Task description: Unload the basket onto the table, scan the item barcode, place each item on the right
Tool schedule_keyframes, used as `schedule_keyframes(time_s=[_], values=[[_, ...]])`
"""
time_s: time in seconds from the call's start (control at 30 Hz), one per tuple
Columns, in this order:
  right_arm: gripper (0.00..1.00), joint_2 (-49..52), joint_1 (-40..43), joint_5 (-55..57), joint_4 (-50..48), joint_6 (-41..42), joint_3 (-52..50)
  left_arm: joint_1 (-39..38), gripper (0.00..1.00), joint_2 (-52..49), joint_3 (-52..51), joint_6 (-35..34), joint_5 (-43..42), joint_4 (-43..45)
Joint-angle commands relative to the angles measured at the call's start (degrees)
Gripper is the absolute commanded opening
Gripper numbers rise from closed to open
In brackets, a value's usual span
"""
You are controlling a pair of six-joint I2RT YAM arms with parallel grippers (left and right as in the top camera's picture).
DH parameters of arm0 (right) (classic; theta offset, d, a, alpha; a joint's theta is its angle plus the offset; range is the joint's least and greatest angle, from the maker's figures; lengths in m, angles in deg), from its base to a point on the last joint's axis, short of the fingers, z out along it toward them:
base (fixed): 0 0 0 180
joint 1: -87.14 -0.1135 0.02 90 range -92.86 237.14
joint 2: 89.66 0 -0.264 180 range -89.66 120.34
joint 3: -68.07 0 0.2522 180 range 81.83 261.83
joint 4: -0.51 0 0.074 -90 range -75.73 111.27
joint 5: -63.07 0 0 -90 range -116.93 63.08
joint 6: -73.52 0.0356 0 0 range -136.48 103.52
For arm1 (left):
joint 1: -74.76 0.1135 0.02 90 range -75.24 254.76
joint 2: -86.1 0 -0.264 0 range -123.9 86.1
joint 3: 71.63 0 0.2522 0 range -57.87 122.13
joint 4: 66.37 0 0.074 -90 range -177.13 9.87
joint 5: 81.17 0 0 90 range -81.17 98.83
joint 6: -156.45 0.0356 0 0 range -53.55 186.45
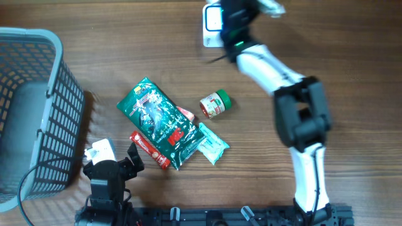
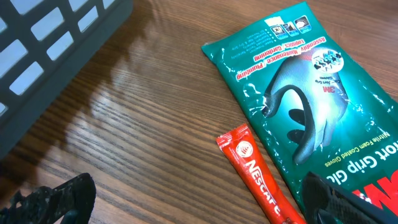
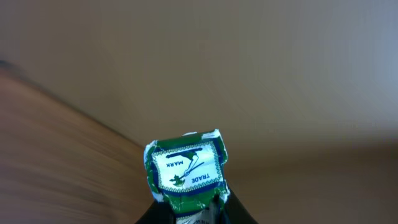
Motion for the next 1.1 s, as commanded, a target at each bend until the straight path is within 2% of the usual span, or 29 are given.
schedule_keyframes(time_s=[0.0, 0.03, 0.1, 0.13, 0.17, 0.2, 0.27, 0.3, 0.33, 0.43, 0.5, 0.57, 0.6, 0.7, 0.77, 0.83, 0.9, 1.0, 1.07], values=[[0.17, -1.97, 14.21, 9.90, 13.88, 20.63, 0.28, -0.31, 1.00, 0.31, -0.02, -0.11, -0.50, 0.11], [0.18, -1.95, 19.65, 5.38, 26.56, 31.21, 0.17, -0.31, 1.00, 0.31, -0.02, -0.11, -0.50, 0.11], [0.20, -1.92, 27.96, -5.66, 41.86, 45.24, 0.17, -0.31, 1.00, 0.31, -0.02, -0.11, -0.50, 0.11], [0.20, -1.92, 31.80, -10.08, 45.75, 51.39, 0.17, -0.31, 1.00, 0.31, -0.02, -0.11, -0.50, 0.11], [0.14, -1.92, 37.11, -18.05, 49.53, 55.06, 0.17, -0.31, 1.00, 0.31, -0.02, -0.11, -0.50, 0.11], [0.14, -1.92, 39.56, -22.43, 50.86, 55.01, 0.17, -0.31, 1.00, 0.31, -0.02, -0.11, -0.50, 0.11], [0.26, -1.92, 44.41, -27.26, 52.52, 57.96, 0.17, -0.31, 1.00, 0.31, -0.02, -0.11, -0.50, 0.11], [0.43, -1.92, 45.64, -28.28, 53.07, 59.43, 0.20, -0.31, 1.00, 0.31, -0.02, -0.11, -0.50, 0.11], [0.99, -2.40, 46.40, -30.95, 54.21, 60.00, 0.50, -0.31, 1.00, 0.31, -0.02, -0.11, -0.50, 0.11], [1.00, -8.87, 45.42, -41.22, 55.84, 63.60, 2.86, -0.31, 1.00, 0.31, -0.02, -0.11, -0.50, 0.11], [1.00, -16.79, 42.77, -47.25, 58.66, 69.24, 3.41, -0.31, 1.00, 0.31, -0.02, -0.11, -0.50, 0.11], [1.00, -24.00, 39.50, -58.29, 63.56, 75.80, 3.41, -0.31, 1.00, 0.31, -0.02, -0.11, -0.50, 0.11], [1.00, -27.28, 36.92, -64.13, 66.97, 81.26, 3.41, -0.31, 1.00, 0.31, -0.02, -0.11, -0.50, 0.11], [1.00, -29.75, 26.86, -79.36, 79.06, 106.09, 3.23, -0.31, 1.00, 0.31, -0.02, -0.11, -0.50, 0.11], [1.00, -29.66, 19.17, -77.94, 80.72, 115.60, 0.42, -0.31, 1.00, 0.31, -0.02, -0.11, -0.50, 0.11], [1.00, -29.66, 10.29, -73.99, 76.46, 116.37, -4.83, -0.31, 1.00, 0.31, -0.02, -0.11, -0.50, 0.11], [1.00, -29.66, 4.26, -71.38, 74.16, 121.13, -9.64, -0.31, 1.00, 0.31, -0.02, -0.11, -0.50, 0.11], [1.00, -29.57, -4.68, -68.98, 63.30, 129.96, -19.87, -0.31, 1.00, 0.31, -0.02, -0.11, -0.50, 0.11], [1.00, -29.51, -6.97, -68.24, 59.52, 133.04, -24.26, -0.31, 1.00, 0.31, -0.02, -0.11, -0.50, 0.11]])
